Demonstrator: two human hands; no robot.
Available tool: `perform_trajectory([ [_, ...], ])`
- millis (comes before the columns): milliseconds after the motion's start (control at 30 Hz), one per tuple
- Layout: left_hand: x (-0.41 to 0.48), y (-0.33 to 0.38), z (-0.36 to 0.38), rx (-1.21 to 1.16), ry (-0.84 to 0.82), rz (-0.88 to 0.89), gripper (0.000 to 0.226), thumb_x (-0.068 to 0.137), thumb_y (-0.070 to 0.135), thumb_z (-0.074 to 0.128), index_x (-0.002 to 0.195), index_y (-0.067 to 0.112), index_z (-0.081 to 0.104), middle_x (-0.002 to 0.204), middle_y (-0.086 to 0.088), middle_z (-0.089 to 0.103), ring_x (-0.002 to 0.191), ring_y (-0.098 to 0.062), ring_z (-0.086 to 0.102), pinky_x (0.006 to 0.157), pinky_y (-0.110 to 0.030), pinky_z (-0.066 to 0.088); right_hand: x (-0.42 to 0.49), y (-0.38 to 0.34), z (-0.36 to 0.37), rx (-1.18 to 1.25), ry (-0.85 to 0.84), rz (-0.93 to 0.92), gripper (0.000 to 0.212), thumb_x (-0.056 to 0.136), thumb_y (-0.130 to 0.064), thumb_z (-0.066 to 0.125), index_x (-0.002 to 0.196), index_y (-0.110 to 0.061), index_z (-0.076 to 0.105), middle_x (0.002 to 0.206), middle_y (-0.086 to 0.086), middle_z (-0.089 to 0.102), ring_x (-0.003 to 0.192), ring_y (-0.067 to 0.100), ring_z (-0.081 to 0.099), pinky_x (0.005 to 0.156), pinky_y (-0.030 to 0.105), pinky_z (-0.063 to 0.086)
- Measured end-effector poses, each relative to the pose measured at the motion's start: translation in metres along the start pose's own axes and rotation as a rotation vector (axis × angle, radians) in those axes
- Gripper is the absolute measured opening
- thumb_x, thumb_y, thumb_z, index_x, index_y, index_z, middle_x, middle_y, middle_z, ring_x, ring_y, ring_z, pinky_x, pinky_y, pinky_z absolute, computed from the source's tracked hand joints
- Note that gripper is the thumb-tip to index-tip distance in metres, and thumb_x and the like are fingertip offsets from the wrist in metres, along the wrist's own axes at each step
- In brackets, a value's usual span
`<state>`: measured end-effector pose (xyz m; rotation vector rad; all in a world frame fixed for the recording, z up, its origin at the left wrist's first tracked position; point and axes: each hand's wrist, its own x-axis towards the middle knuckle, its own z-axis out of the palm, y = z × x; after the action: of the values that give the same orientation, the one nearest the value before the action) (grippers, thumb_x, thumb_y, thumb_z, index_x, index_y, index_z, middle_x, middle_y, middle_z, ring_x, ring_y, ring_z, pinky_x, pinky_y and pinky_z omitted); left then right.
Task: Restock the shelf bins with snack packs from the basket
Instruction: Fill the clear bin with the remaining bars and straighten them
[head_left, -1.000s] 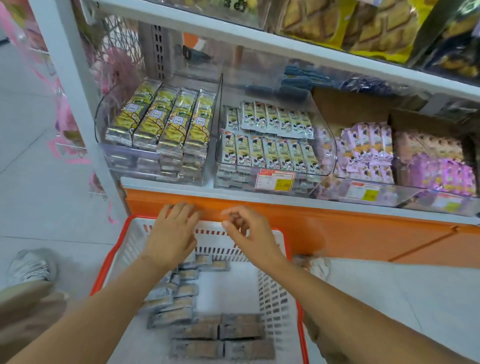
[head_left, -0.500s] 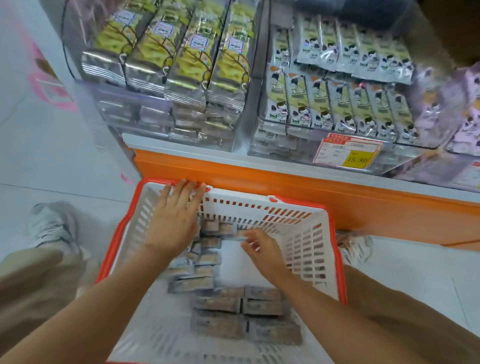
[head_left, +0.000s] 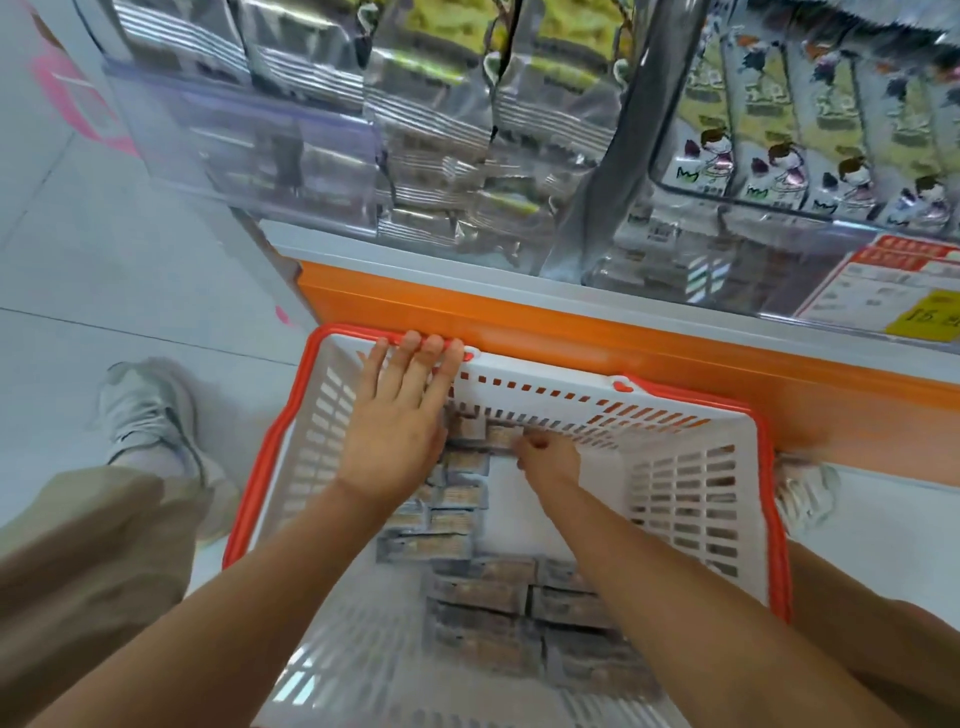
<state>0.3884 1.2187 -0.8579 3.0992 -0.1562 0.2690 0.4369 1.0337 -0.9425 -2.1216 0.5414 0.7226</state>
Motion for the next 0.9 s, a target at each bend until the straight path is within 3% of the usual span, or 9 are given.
perform_trajectory([
  [67,0.0,0.0,0.001,-0.003,-0.004,0.0,0.061,0.091,0.026,0.032,0.149,0.006,0.033,0.151,-0.018,0.04,0.143,-0.034,0.021,0.118,-0.048,0.006,-0.002,0.0,-0.002,0.014,-0.018,-0.015,0.01,0.094,-0.018,0.06,0.085,-0.017,0.065,0.089,0.005,0.067,0.088,0.024,0.064,0.076,0.032,0.051],
  [167,0.0,0.003,-0.002,-0.015,-0.033,-0.025,0.062,0.091,0.028,0.029,0.15,0.006,0.033,0.151,-0.018,0.04,0.143,-0.034,0.022,0.118,-0.05,0.007,-0.013,-0.001,-0.013,0.022,-0.043,-0.076,0.021,0.092,-0.016,0.062,0.072,-0.019,0.059,0.084,-0.001,0.063,0.08,0.018,0.059,0.07,0.028,0.046],
  [267,0.0,0.004,-0.009,-0.012,-0.068,-0.044,0.062,0.092,0.03,0.028,0.149,0.007,0.035,0.149,-0.018,0.043,0.142,-0.036,0.029,0.118,-0.05,0.008,-0.026,-0.001,-0.03,0.053,-0.049,-0.121,0.017,0.091,-0.016,0.063,0.075,-0.017,0.058,0.086,0.002,0.064,0.087,0.022,0.062,0.082,0.035,0.053],
  [400,0.001,0.008,-0.023,0.001,-0.104,-0.058,0.062,0.093,0.029,0.05,0.149,0.008,0.037,0.147,-0.018,0.044,0.14,-0.037,0.034,0.118,-0.054,0.015,-0.05,-0.006,-0.059,0.099,-0.061,-0.231,0.014,0.09,-0.012,0.062,0.078,-0.007,0.056,0.083,0.01,0.061,0.09,0.031,0.062,0.089,0.045,0.054],
  [467,0.001,0.014,-0.034,-0.016,-0.119,-0.071,0.067,0.087,0.029,0.062,0.147,0.006,0.04,0.141,-0.018,0.047,0.135,-0.037,0.038,0.117,-0.055,0.021,-0.064,-0.011,-0.073,0.131,-0.059,-0.284,0.019,0.09,-0.008,0.06,0.073,-0.011,0.052,0.074,0.004,0.056,0.081,0.027,0.06,0.087,0.046,0.053],
  [633,-0.003,0.047,-0.059,-0.183,-0.114,0.116,0.063,0.073,0.028,0.077,0.129,0.007,0.057,0.12,-0.014,0.06,0.11,-0.035,0.057,0.096,-0.046,0.047,-0.101,-0.026,-0.108,0.223,-0.047,-0.393,0.025,0.091,-0.003,0.058,0.07,-0.015,0.052,0.071,0.003,0.057,0.078,0.021,0.058,0.081,0.044,0.052],
  [767,0.002,0.064,-0.083,-0.31,-0.131,0.18,0.059,0.081,0.035,0.074,0.133,0.016,0.055,0.119,-0.007,0.06,0.109,-0.029,0.057,0.091,-0.042,0.048,-0.131,-0.04,-0.131,0.296,-0.015,-0.501,0.027,0.09,-0.001,0.059,0.069,-0.016,0.05,0.071,0.006,0.056,0.072,0.019,0.056,0.073,0.038,0.049],
  [900,0.008,0.073,-0.113,-0.405,-0.026,0.194,0.041,0.084,0.027,0.073,0.12,0.016,0.059,0.104,-0.004,0.062,0.094,-0.028,0.059,0.078,-0.04,0.048,-0.16,-0.056,-0.146,0.372,-0.033,-0.607,0.025,0.09,-0.001,0.059,0.071,-0.013,0.051,0.071,0.009,0.058,0.063,0.014,0.054,0.064,0.027,0.044],
])
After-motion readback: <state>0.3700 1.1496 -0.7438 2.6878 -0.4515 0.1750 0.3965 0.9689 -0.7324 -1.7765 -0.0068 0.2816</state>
